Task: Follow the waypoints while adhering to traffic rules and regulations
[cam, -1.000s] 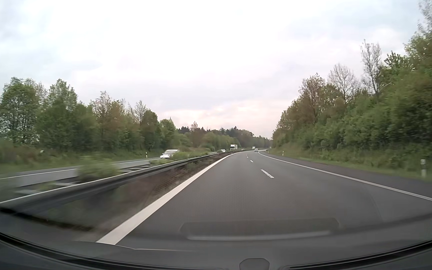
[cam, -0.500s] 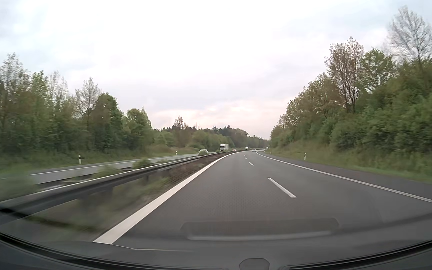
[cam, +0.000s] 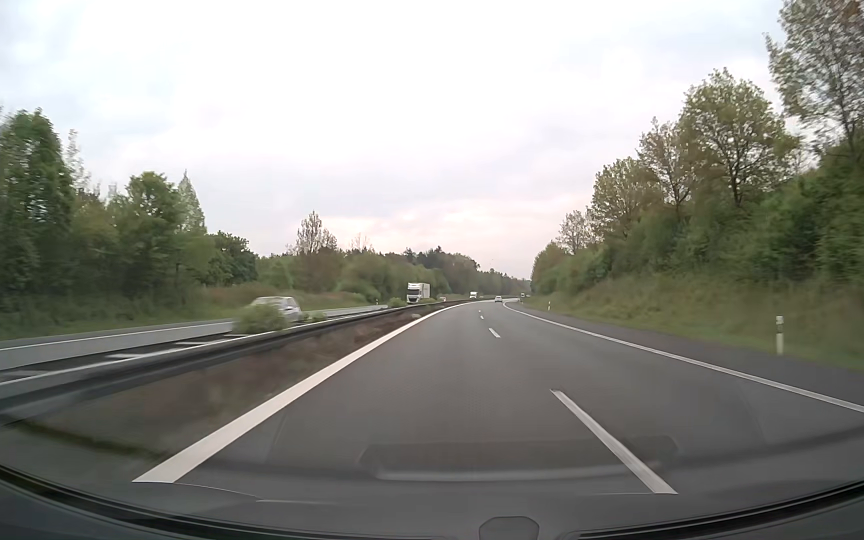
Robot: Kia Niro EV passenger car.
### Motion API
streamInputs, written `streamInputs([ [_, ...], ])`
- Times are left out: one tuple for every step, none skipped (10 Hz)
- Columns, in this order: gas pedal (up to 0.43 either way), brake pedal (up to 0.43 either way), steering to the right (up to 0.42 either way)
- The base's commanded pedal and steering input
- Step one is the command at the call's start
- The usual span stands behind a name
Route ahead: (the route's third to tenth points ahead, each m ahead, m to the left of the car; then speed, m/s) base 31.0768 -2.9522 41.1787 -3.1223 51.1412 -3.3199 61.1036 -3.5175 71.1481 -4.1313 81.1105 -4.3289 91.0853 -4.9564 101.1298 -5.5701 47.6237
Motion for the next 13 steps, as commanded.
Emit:
streamInputs([
  [0.571, 0.0, 0.014],
  [0.571, 0.0, 0.014],
  [0.571, 0.0, 0.014],
  [0.571, 0.0, 0.014],
  [0.571, 0.0, 0.013],
  [0.571, 0.0, 0.011],
  [0.571, 0.0, 0.009],
  [0.571, 0.0, 0.007],
  [0.571, 0.0, 0.007],
  [0.559, 0.0, 0.007],
  [0.551, 0.0, 0.009],
  [0.539, 0.0, 0.01],
  [0.539, 0.0, 0.01],
])
